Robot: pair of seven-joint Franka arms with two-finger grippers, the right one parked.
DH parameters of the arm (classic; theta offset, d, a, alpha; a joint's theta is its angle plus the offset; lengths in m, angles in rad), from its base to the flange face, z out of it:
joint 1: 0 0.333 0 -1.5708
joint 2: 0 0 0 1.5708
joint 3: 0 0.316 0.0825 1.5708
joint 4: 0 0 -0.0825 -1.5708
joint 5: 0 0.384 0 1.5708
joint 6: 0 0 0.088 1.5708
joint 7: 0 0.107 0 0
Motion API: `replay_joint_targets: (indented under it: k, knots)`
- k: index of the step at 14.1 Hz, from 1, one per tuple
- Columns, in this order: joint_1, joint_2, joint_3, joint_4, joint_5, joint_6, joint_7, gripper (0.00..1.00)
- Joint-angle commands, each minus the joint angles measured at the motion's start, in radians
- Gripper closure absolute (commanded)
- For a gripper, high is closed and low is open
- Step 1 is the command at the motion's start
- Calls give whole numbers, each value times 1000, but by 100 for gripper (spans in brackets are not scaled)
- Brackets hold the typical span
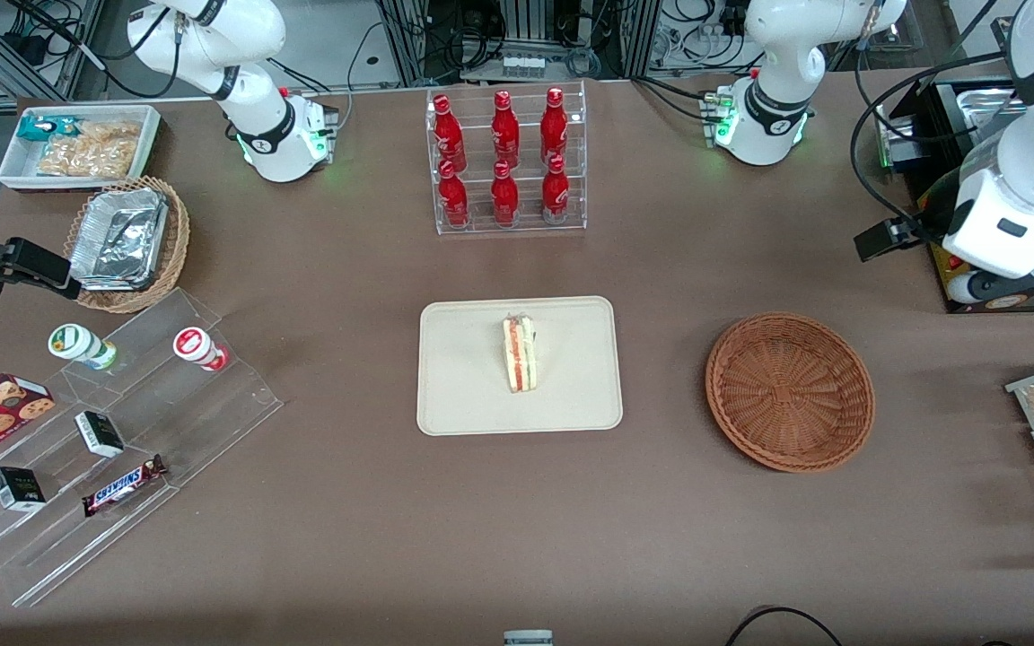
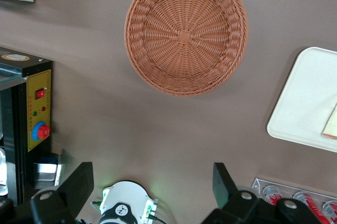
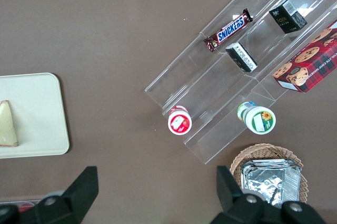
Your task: Place sandwich from basket to tray
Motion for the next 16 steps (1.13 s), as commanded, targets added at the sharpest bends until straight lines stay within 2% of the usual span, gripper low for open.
replay_joint_targets:
  k: [1,16]
  knots:
    - [30,-17,-19,-31,6,27,22,0]
    - [19,-8,-21,-19,5,38,19,0]
